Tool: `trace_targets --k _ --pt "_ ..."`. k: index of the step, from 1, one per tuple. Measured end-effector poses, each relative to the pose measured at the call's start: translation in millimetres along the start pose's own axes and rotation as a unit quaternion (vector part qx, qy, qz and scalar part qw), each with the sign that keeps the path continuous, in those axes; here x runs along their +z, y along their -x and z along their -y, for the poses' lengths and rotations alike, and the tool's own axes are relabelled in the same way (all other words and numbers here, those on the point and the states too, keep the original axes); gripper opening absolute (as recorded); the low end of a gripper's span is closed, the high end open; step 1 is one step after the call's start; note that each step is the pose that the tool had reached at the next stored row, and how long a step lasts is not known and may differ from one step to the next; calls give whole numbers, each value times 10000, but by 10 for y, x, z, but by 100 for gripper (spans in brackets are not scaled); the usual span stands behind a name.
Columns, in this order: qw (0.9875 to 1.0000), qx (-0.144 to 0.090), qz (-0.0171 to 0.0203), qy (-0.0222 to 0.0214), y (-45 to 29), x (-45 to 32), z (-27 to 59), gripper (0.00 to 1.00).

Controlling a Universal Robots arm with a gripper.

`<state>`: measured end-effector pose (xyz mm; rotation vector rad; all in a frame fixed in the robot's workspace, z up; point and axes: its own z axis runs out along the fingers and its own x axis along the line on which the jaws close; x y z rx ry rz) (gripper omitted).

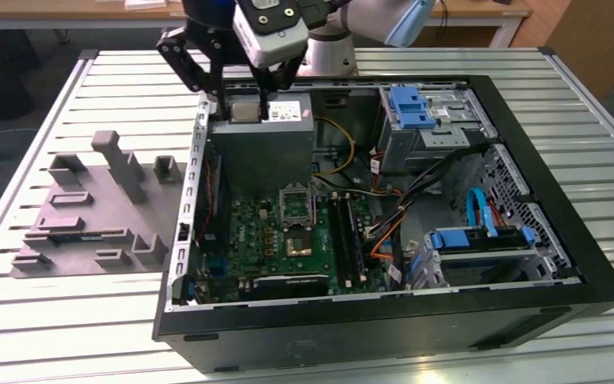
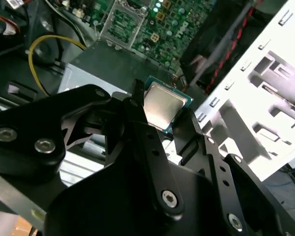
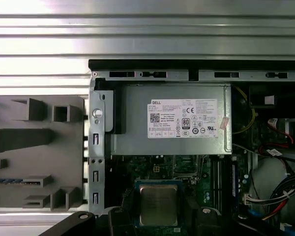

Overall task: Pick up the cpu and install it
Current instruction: 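Pick up the cpu and move it towards the insertion slot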

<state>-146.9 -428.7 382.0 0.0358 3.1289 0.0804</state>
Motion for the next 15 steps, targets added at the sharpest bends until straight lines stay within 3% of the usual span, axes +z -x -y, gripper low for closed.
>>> trace_targets --k 11,15 --pt "10000 0 0 1 344 10 -7 47" --pt "10000 1 0 0 361 11 -7 47"
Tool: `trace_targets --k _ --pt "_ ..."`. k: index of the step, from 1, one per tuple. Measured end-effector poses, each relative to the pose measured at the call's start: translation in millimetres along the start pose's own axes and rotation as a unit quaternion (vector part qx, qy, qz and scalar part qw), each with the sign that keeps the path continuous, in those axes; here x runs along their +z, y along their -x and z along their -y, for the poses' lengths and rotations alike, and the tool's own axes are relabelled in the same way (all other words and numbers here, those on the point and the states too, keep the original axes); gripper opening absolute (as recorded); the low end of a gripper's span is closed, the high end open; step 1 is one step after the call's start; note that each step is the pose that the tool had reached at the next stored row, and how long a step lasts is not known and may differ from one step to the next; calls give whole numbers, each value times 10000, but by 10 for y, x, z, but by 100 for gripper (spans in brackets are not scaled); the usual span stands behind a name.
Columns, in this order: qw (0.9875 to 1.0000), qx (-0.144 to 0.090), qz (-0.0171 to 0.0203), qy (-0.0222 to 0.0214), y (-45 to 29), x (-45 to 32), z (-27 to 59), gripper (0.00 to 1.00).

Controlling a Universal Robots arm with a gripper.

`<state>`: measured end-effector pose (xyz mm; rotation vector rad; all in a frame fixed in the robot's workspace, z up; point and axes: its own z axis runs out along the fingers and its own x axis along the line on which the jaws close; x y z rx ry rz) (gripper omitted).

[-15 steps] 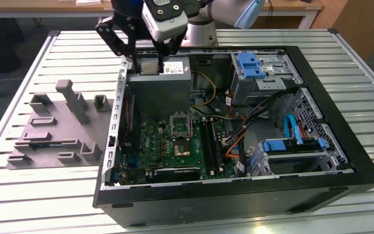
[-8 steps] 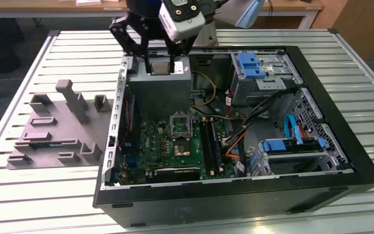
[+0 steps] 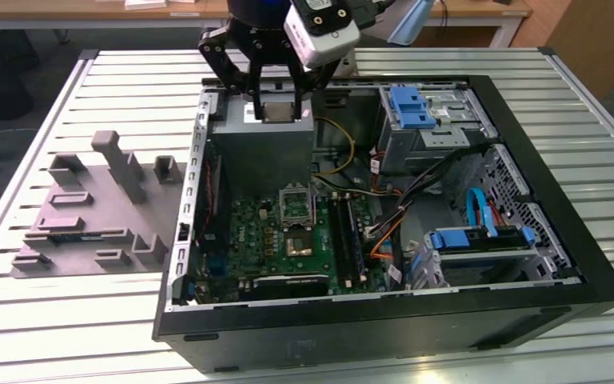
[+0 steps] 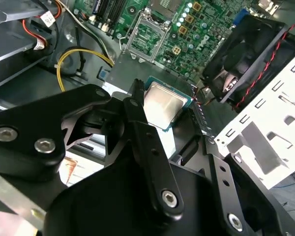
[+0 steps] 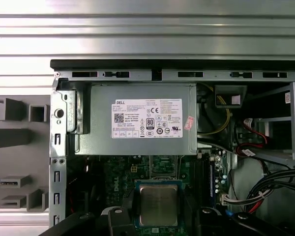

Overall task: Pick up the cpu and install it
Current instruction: 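Place the cpu into insertion slot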

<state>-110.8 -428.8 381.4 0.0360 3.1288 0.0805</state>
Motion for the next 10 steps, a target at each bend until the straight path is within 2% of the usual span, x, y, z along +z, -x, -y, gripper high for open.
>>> trace_targets --k 10 --pt "10000 0 0 0 9 3 -1 47"
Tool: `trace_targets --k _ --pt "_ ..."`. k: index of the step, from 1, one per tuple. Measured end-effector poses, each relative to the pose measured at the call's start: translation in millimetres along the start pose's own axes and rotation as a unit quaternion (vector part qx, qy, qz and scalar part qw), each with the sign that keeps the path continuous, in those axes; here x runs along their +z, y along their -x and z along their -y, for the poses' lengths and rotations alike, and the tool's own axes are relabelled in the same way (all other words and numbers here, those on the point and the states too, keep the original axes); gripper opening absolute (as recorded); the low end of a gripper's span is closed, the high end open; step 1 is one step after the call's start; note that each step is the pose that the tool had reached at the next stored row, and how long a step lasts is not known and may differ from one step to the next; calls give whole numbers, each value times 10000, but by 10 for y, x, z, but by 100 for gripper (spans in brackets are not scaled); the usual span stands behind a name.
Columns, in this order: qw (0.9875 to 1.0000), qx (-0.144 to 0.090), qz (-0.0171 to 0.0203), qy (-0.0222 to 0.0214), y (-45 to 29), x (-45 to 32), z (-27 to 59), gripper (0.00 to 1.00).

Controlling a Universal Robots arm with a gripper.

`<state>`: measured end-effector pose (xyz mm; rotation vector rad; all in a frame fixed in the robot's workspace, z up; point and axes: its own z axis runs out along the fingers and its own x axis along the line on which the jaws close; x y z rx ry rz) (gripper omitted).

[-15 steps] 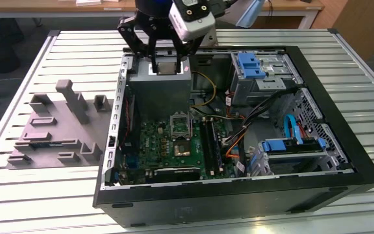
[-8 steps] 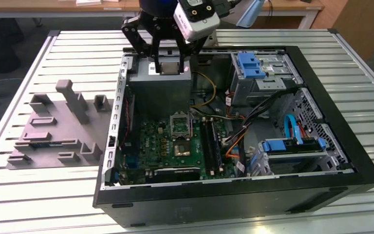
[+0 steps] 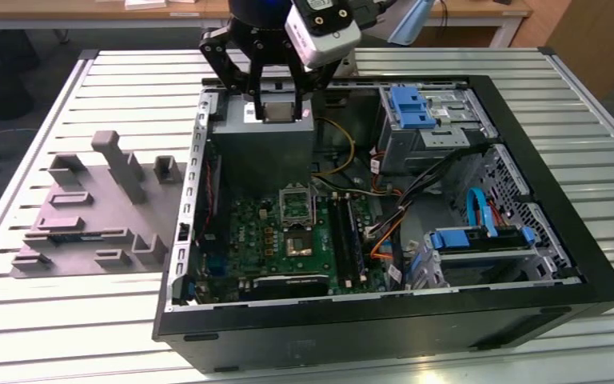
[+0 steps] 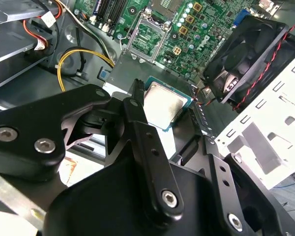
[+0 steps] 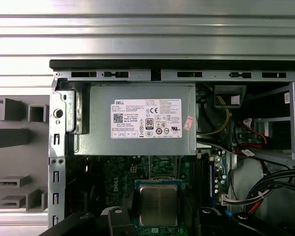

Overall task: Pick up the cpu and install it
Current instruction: 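Place the cpu into insertion slot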

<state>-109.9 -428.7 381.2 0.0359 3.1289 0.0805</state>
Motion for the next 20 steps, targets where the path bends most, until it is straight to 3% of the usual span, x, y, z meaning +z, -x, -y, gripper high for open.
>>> trace_targets --k 4,8,20 --pt "10000 -1 0 -1 1 19 18 47" --pt "10000 2 0 0 3 51 107 47" --pt "10000 5 1 1 53 267 173 47"
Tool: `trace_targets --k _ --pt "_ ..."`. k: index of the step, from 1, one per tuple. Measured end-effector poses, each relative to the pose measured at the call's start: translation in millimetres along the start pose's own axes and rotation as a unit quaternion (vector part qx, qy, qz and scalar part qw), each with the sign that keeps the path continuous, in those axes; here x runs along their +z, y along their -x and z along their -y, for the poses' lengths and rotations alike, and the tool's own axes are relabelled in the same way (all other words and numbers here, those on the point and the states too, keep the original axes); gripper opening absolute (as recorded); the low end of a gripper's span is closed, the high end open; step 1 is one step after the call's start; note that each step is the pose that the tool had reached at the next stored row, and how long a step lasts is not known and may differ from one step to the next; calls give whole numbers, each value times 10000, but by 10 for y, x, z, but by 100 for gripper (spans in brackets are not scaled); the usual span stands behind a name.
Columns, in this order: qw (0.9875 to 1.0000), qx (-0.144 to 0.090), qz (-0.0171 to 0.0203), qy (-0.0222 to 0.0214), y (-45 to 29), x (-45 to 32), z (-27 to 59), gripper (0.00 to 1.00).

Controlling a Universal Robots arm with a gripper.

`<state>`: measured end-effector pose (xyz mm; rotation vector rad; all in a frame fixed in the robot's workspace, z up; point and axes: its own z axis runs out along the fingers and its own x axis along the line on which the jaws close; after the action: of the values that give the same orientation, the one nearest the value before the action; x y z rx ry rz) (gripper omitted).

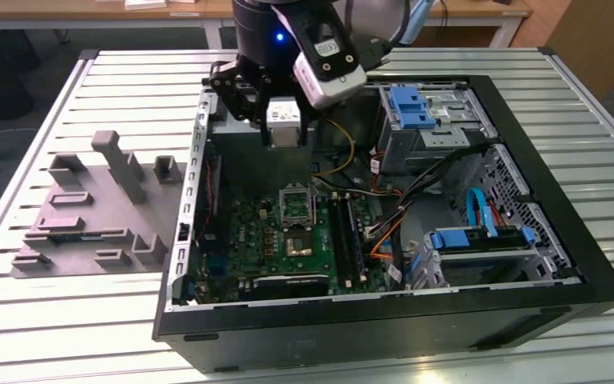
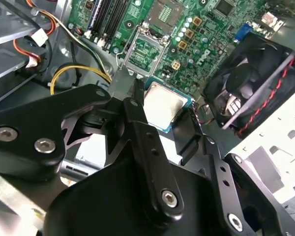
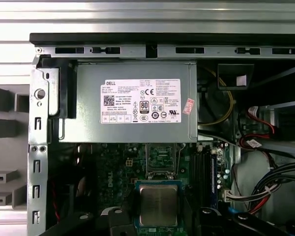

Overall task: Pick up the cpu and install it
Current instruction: 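Place the cpu into insertion slot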

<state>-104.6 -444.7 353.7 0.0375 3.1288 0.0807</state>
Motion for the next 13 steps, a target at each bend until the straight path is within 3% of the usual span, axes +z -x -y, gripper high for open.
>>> trace_targets --k 13 --pt "10000 0 -1 0 -2 235 16 47"
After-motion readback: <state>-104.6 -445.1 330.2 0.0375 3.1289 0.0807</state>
